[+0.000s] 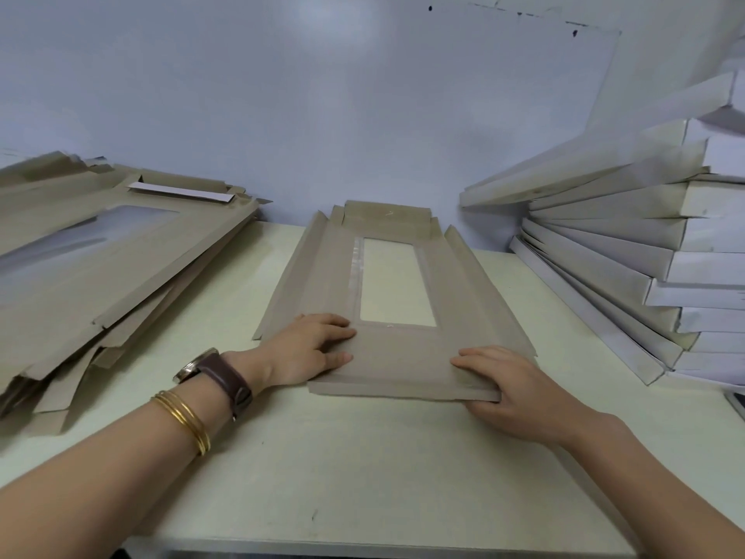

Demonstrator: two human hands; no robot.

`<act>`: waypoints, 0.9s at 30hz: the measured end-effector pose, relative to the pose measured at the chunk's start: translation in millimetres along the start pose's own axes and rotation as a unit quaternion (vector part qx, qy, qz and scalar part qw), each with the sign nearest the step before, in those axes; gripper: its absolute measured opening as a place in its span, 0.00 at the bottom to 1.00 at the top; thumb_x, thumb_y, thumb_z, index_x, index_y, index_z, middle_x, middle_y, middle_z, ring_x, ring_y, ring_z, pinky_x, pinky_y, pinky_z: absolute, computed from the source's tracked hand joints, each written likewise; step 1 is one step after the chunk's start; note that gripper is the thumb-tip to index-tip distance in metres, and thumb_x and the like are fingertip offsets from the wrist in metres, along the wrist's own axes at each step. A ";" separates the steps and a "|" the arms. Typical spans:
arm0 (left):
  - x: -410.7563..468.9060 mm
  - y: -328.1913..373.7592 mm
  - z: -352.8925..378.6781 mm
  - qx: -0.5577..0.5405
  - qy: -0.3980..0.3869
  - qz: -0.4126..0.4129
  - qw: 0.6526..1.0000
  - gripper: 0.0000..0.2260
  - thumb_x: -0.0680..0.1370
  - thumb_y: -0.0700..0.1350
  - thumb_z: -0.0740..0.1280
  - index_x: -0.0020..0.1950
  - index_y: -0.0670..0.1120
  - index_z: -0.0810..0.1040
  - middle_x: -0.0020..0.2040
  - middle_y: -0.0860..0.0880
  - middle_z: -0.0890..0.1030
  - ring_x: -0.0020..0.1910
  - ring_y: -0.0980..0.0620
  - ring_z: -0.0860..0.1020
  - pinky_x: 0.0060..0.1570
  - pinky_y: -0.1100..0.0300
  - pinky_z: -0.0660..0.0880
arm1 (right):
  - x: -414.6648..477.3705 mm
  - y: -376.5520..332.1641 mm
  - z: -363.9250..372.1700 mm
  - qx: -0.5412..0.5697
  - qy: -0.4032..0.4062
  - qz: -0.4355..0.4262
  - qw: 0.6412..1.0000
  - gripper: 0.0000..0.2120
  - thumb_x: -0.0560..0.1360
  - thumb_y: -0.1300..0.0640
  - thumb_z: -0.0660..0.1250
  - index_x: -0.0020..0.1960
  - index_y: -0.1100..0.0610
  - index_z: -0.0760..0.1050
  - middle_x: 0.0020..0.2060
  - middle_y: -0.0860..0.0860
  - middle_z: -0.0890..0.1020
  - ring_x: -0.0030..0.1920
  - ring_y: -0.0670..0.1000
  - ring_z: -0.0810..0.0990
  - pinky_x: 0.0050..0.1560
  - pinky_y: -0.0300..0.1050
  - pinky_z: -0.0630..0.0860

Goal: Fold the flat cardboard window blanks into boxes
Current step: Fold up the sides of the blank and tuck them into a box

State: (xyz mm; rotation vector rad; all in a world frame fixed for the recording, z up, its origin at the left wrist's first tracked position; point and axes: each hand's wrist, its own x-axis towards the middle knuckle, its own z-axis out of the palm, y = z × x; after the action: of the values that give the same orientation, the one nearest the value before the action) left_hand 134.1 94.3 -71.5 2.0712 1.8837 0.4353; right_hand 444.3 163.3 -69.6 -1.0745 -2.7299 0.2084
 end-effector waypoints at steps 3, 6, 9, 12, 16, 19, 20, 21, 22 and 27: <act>2.7 0.6 1.2 -0.040 0.010 -0.013 0.999 0.22 0.79 0.54 0.65 0.71 0.49 0.71 0.74 0.54 0.66 0.73 0.55 0.62 0.74 0.58 0.54 | 2.2 3.2 -0.1 0.003 0.008 0.001 1.000 0.21 0.74 0.51 0.70 0.67 0.52 0.75 0.64 0.46 0.75 0.66 0.45 0.70 0.59 0.19 0.51; -5.1 -1.8 -6.8 -0.233 -0.005 -0.017 0.972 0.22 0.70 0.65 0.70 0.59 0.55 0.82 0.65 0.56 0.77 0.68 0.60 0.69 0.68 0.62 0.61 | 4.7 1.3 -4.6 0.034 0.027 0.002 0.999 0.14 0.75 0.50 0.70 0.56 0.56 0.81 0.55 0.50 0.82 0.56 0.44 0.75 0.55 0.20 0.60; -16.4 -5.7 -21.1 -0.340 -0.046 0.001 0.939 0.27 0.62 0.66 0.73 0.57 0.55 0.83 0.59 0.56 0.81 0.63 0.61 0.75 0.62 0.65 0.67 | 9.8 3.3 -10.9 0.081 0.010 0.025 0.996 0.12 0.76 0.49 0.68 0.47 0.58 0.81 0.46 0.54 0.83 0.48 0.48 0.77 0.53 0.39 0.72; -20.4 -8.5 -28.7 -0.301 -0.099 0.020 0.948 0.27 0.62 0.52 0.80 0.59 0.48 0.81 0.45 0.56 0.84 0.42 0.59 0.81 0.44 0.68 0.73 | 16.4 9.2 -18.1 0.136 -0.004 0.090 0.987 0.06 0.74 0.44 0.69 0.47 0.43 0.81 0.45 0.38 0.83 0.49 0.40 0.79 0.49 0.32 0.72; -20.3 -0.9 -25.2 -0.301 -0.070 -0.030 0.950 0.15 0.69 0.43 0.79 0.48 0.40 0.77 0.23 0.55 0.70 0.20 0.55 0.67 0.21 0.69 0.62 | 25.8 12.7 -22.4 0.139 0.050 0.145 0.978 0.25 0.71 0.39 0.71 0.65 0.44 0.74 0.55 0.36 0.76 0.59 0.41 0.72 0.54 0.33 0.68; -13.9 1.7 -19.9 -0.260 0.037 -0.031 0.964 0.05 0.74 0.45 0.73 0.48 0.47 0.80 0.30 0.59 0.80 0.28 0.59 0.76 0.29 0.70 0.70 | 30.7 11.3 -19.5 0.168 0.085 0.182 0.965 0.31 0.69 0.39 0.72 0.69 0.47 0.71 0.60 0.43 0.76 0.63 0.47 0.72 0.59 0.42 0.70; -11.5 1.1 -18.1 -0.242 0.063 -0.032 0.968 0.06 0.75 0.45 0.72 0.51 0.49 0.80 0.37 0.59 0.83 0.34 0.59 0.79 0.36 0.69 0.72 | 31.9 10.1 -17.9 0.165 0.095 0.191 0.963 0.31 0.69 0.39 0.72 0.69 0.47 0.70 0.60 0.45 0.77 0.63 0.50 0.72 0.59 0.44 0.70; -9.9 0.5 -16.3 -0.224 0.085 -0.039 0.970 0.07 0.75 0.46 0.72 0.53 0.51 0.79 0.42 0.58 0.83 0.39 0.58 0.80 0.39 0.68 0.73 | 33.1 8.7 -16.2 0.158 0.103 0.199 0.962 0.32 0.70 0.39 0.71 0.70 0.47 0.68 0.60 0.47 0.77 0.64 0.52 0.72 0.58 0.46 0.71; -8.2 -0.4 -14.0 -0.201 0.106 -0.046 0.973 0.09 0.75 0.46 0.71 0.55 0.51 0.78 0.45 0.57 0.83 0.42 0.57 0.80 0.40 0.68 0.72 | 34.6 7.3 -14.1 0.146 0.111 0.207 0.961 0.33 0.70 0.38 0.70 0.71 0.47 0.65 0.60 0.48 0.77 0.64 0.54 0.71 0.58 0.47 0.71; 1.1 3.0 2.4 -0.090 0.181 -0.048 0.978 0.27 0.76 0.46 0.68 0.73 0.48 0.60 0.65 0.51 0.69 0.58 0.51 0.73 0.53 0.63 0.69 | 40.2 -3.6 -1.9 0.042 0.151 0.209 0.965 0.38 0.74 0.39 0.66 0.76 0.49 0.53 0.68 0.52 0.69 0.67 0.56 0.68 0.60 0.51 0.69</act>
State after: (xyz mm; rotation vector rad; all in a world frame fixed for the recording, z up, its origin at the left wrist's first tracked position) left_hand 138.0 95.1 -72.4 1.8694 2.0387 0.9757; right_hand 413.6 188.4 -61.6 -1.5084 -2.1860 0.2008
